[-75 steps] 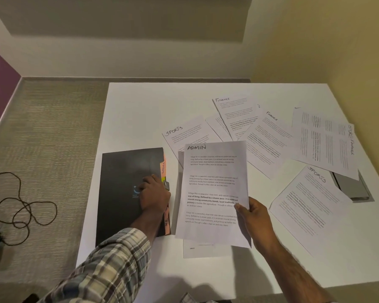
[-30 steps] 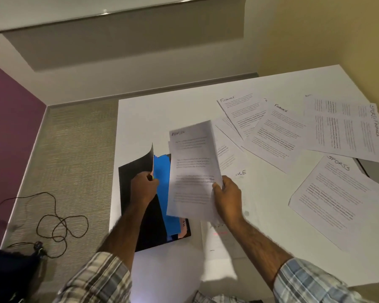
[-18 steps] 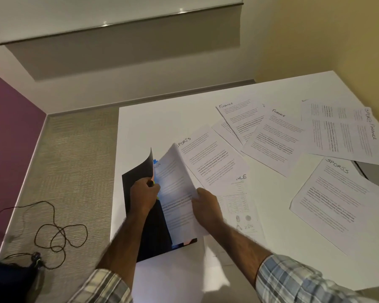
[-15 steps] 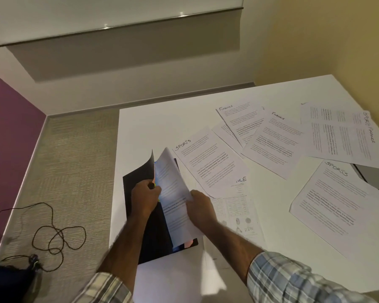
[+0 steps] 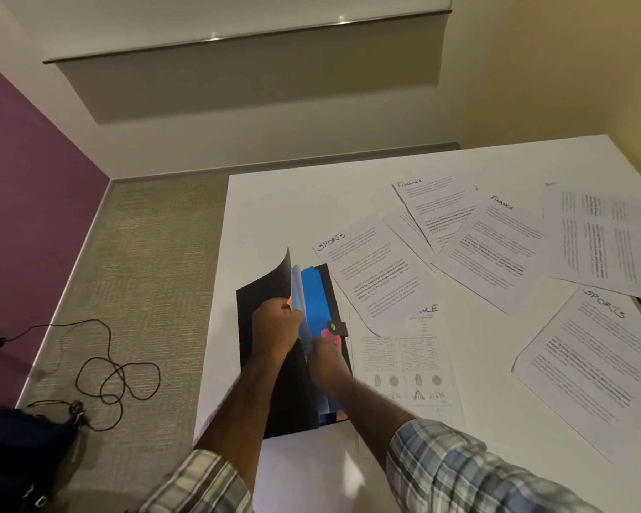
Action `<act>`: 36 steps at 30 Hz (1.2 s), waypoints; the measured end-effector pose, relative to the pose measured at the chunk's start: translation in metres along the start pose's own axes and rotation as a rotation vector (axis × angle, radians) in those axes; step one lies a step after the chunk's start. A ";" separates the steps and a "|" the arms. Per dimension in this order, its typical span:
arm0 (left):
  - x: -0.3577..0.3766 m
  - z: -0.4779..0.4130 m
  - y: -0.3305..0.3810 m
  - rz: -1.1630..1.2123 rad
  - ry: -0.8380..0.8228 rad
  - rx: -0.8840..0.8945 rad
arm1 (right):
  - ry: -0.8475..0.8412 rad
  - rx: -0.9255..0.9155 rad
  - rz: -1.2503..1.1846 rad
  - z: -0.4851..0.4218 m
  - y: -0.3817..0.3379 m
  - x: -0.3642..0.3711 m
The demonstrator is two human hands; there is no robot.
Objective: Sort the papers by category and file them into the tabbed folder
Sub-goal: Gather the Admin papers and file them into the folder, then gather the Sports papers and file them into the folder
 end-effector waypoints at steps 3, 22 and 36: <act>0.005 0.006 0.002 -0.013 -0.009 -0.010 | -0.045 0.017 0.000 -0.003 0.005 0.000; 0.073 0.037 -0.010 -0.196 -0.146 0.032 | 0.210 0.058 0.266 0.046 0.102 -0.122; 0.096 0.131 0.020 -0.440 -0.191 0.653 | 0.344 0.155 0.620 0.134 0.162 -0.201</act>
Point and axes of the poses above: each hand's wrist, its own z-axis away from the middle knuckle, its own x-axis out of the palm, y = z × x, the point moved 4 cm from there along -z, towards the middle knuckle, and after that the axes turned 12 degrees about y, right-handed, at the moved point
